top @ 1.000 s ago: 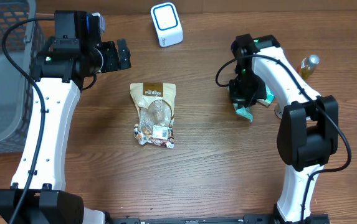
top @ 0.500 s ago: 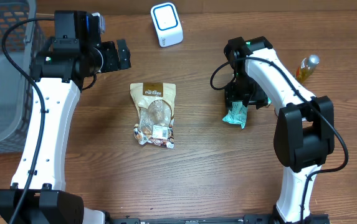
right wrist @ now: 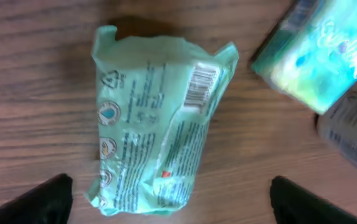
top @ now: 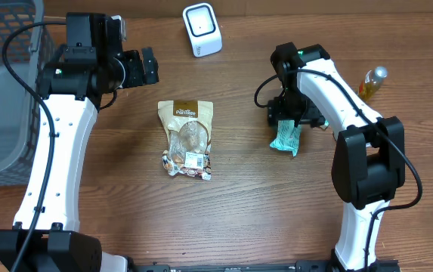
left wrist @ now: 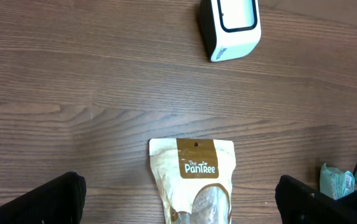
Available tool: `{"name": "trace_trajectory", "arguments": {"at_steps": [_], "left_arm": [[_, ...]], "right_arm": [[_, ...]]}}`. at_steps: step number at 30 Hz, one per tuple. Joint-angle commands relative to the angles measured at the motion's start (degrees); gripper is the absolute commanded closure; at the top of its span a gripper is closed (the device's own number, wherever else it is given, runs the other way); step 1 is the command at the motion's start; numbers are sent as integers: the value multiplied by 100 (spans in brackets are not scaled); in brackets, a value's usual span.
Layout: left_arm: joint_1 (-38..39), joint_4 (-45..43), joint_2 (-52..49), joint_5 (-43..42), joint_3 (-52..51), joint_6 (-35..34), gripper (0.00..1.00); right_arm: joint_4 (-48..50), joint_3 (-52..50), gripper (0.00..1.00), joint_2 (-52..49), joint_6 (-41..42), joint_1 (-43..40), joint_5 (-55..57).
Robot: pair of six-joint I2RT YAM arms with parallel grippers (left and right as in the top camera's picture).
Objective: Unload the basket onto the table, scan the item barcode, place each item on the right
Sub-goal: 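Open the right gripper to release the wipes pack and raise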
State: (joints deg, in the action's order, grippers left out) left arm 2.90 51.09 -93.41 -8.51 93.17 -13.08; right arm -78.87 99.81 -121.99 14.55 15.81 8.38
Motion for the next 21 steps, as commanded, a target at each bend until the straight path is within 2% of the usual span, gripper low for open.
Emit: {"name": "trace_trajectory", "arguments": {"at_steps": [1,14,21], "left_arm": [[13,-9,-2,13,70,133,0],[13,-9,-2,13,72,131,0],[13,-9,-2,13,72,131,1]], "right_arm": [[188,-48,0,144,44,31,-42],[1095,-48,0,144,44,33,-2326],[1134,-57,2,144,35,101,-2500]]}}
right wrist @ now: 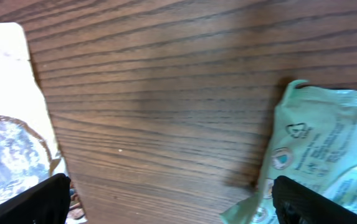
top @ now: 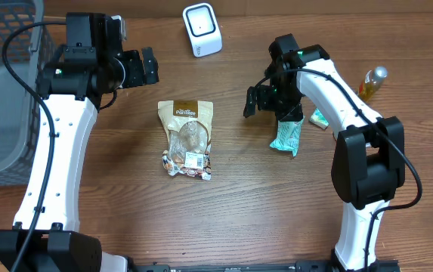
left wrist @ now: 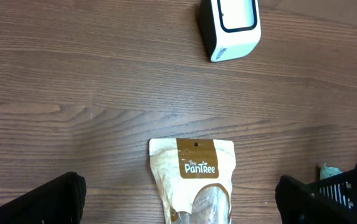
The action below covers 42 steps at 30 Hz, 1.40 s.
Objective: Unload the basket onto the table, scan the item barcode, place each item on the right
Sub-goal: 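Open the right gripper to release the wipes pack and raise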
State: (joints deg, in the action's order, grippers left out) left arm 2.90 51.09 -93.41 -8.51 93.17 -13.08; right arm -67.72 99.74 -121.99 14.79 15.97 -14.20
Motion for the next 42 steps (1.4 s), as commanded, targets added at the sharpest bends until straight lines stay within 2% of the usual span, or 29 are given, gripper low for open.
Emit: {"name": "trace_trajectory", "arguments": {"at_steps": [1,6,12,14,20,25,33,35,39,42], "left_arm": [[13,-9,-2,13,72,133,0],[13,-9,-2,13,72,133,0],[13,-9,-2,13,72,133,1],[13,-9,-2,13,72,133,1],[13,-9,-2,13,72,131,1],[13,-9,-2,13,72,133,0],[13,-9,-2,13,72,131,1],[13,-9,-2,13,72,133,0],[13,-9,-2,13,72,133,0],[13,-9,-2,13,72,131,0]], "right_arm": [[44,-72,3,144,-2,109,-240],[361,-295,9,144,2,262,-240],[780,-643,46,144,24,387,192],[848,-691,50,144,46,385,457],[745,-754,52,144,765,319,1567],[708,-914,53,144,798,203,1661],[87,-966,53,146,1161,-264,2728],[-26,-907,52,146,1143,-402,2647],[-120,-573,49,188,229,-398,1727],[-146,-236,48,286,-125,-203,973]]}}
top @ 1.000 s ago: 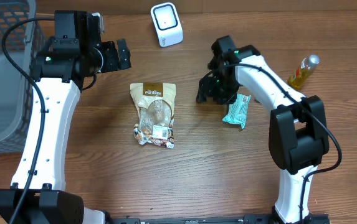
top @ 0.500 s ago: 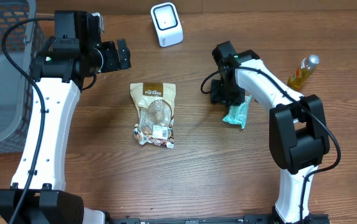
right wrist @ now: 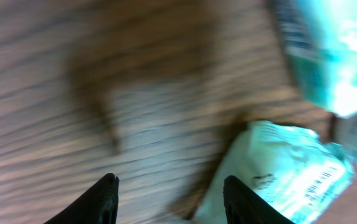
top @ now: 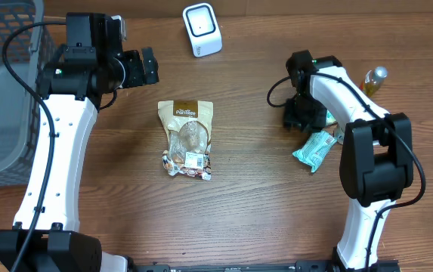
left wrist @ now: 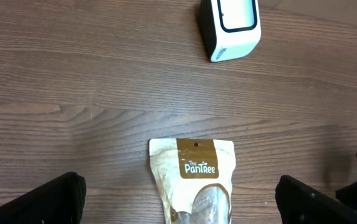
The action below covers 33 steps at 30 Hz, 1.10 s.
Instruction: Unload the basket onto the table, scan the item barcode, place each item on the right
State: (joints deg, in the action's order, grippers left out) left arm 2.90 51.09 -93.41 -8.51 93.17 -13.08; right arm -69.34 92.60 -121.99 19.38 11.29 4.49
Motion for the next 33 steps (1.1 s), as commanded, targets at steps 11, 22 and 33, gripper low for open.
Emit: {"name": "trace_trajectory", "arguments": {"at_steps": [11,22,33], "left_arm": [[13,-9,-2,13,72,131,0],[13,-9,-2,13,72,131,0],[13,-9,-2,13,72,131,1]], "right_arm": [[2286,669,63,212,109,1598,-2938],[3012,492,79,-409,168,2553,-1711],[2804,490,87,-767,192,2555,-1351]]}}
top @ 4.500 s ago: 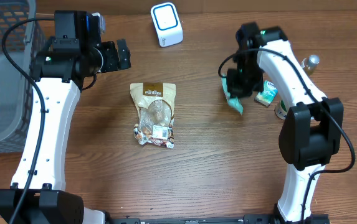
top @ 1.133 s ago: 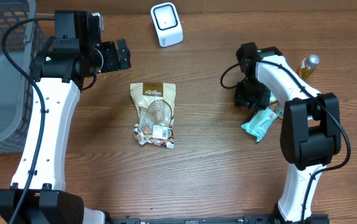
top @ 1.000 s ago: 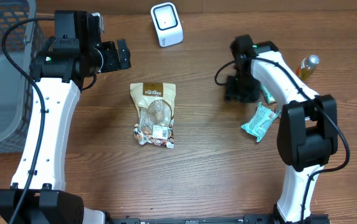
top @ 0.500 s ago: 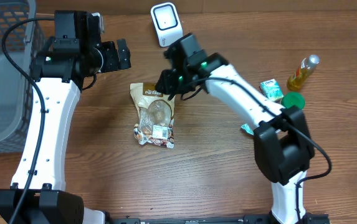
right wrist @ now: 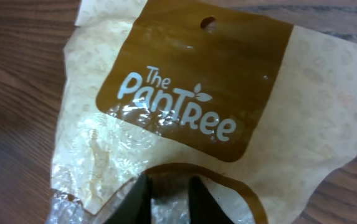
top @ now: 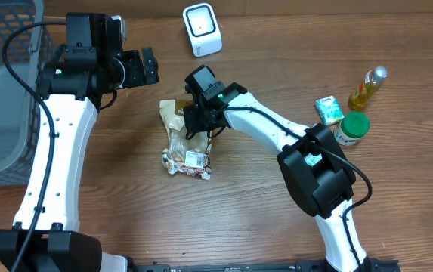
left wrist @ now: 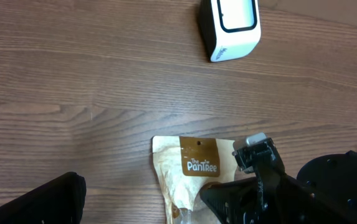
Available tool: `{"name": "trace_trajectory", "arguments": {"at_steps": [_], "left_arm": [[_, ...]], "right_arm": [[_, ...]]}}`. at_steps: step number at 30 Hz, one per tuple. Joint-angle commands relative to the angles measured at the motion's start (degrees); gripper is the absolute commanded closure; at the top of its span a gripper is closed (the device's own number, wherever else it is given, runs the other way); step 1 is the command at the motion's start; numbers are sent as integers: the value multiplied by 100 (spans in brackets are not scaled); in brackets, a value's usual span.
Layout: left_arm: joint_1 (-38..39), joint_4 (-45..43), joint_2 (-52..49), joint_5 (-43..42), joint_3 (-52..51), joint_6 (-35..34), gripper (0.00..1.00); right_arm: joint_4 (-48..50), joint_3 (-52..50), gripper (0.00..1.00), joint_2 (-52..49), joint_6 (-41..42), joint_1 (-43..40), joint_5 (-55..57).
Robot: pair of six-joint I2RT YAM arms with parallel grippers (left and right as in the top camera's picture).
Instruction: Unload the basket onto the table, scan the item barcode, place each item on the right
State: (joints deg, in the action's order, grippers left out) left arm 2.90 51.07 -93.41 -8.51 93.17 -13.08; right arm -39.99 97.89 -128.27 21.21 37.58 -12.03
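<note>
The PanTree snack bag (top: 187,147) lies in the middle of the table, its top end slightly raised and crumpled. My right gripper (top: 199,121) has reached across to it. In the right wrist view the right gripper (right wrist: 169,202) is shut on a fold of the bag (right wrist: 184,118), just below the brown label. The white scanner (top: 202,29) stands at the far edge, also seen in the left wrist view (left wrist: 229,28). My left gripper (top: 144,68) hangs open above the table, left of the bag (left wrist: 190,165). The right arm hides its right finger.
A grey basket stands at the far left. At the right stand a teal box (top: 327,109), a green-lidded jar (top: 352,127) and a yellow bottle (top: 372,81). The green pack does not show.
My right gripper was open at the right of the table beside the green pack. Now it is at the middle, shut on the snack bag, whose top has shifted slightly. The left arm has not moved.
My right gripper stood open over the green pack, right of the middle. Then it faced left, towards the snack bag. Later the pack lay further right, near the teal box and jar, with the gripper beside it. Now the gripper grips the snack bag.
</note>
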Motion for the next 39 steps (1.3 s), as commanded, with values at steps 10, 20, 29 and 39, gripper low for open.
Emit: {"name": "trace_trajectory", "arguments": {"at_steps": [10,20,29,39], "left_arm": [[13,-7,-2,13,72,131,1],[13,-7,-2,13,72,133,0],[13,-7,-2,13,72,131,0],[13,-7,-2,13,72,131,0]], "right_arm": [[-579,-39,96,-142,162,-308,365],[-1432,-39,96,-140,581,-809,518],[-1617,-39,95,-140,581,-1126,514],[-1655,-39,91,-140,549,-1266,516]]}}
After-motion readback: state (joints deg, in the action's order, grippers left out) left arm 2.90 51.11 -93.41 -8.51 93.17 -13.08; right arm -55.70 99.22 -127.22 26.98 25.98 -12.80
